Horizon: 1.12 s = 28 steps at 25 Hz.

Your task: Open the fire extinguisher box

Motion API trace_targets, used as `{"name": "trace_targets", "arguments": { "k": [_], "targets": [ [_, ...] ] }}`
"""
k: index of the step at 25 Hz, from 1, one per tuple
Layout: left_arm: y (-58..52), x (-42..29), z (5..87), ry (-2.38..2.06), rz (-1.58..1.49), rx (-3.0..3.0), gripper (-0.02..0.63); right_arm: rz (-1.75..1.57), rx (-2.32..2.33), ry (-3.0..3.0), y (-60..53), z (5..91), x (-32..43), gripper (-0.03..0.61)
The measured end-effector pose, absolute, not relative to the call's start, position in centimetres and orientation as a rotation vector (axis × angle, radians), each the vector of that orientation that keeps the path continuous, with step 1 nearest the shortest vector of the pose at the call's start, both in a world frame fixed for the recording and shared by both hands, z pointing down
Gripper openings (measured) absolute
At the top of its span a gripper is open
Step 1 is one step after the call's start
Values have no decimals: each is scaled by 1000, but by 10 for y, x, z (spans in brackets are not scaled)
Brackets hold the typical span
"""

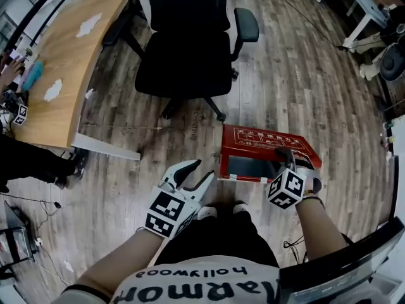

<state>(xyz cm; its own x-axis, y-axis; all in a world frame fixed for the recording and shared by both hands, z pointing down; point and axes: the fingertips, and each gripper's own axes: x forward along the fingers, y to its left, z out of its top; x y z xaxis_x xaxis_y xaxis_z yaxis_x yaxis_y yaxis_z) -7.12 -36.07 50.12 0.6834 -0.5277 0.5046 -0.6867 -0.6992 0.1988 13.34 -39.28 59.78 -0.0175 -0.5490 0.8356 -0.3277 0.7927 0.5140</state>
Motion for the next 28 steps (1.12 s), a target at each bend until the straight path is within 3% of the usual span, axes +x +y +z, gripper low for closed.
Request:
{"name": "trace_targets", "arguments": {
  "k": [28],
  "targets": [
    [-441, 30, 451, -1211, 541, 2391, 161, 69, 384, -1833, -459, 570, 148, 132]
  ]
}}
